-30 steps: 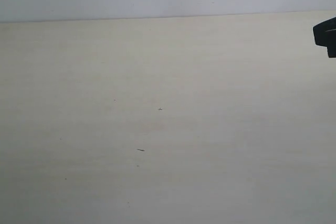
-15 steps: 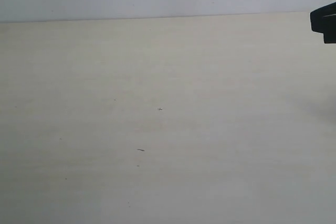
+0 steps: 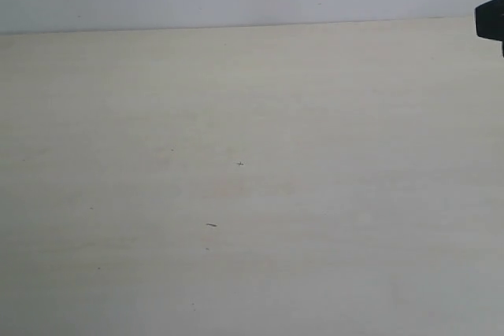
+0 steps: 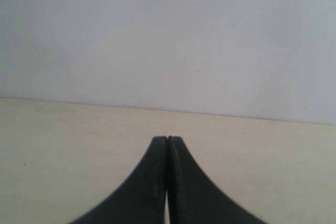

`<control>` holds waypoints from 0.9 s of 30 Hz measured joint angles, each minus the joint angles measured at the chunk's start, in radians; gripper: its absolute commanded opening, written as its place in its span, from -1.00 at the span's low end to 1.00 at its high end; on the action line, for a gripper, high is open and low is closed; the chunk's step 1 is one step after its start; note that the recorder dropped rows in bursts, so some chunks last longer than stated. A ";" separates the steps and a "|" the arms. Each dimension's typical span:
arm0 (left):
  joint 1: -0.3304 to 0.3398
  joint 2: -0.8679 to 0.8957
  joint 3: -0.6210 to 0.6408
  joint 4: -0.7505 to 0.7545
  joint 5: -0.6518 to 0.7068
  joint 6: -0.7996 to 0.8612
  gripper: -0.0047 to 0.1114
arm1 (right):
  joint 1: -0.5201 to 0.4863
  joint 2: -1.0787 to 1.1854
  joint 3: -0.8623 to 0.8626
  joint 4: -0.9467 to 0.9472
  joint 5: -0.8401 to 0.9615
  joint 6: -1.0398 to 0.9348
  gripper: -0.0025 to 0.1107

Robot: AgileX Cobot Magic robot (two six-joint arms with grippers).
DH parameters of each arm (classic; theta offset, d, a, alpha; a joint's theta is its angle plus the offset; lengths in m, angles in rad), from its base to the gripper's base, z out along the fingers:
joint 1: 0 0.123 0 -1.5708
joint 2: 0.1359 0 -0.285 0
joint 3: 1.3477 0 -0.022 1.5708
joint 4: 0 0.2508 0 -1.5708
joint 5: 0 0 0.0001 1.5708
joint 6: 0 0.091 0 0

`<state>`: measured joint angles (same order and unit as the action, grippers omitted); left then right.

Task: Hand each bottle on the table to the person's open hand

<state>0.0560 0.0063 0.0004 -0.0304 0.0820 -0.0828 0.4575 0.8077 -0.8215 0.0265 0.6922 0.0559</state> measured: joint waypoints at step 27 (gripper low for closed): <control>0.000 0.000 0.000 0.000 0.000 0.000 -0.92 | -0.309 -0.727 0.689 -0.126 -0.598 -0.006 -0.94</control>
<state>0.0560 0.0063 0.0004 -0.0304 0.0820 -0.0828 0.1490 0.0809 -0.1323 -0.0996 0.0944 0.0503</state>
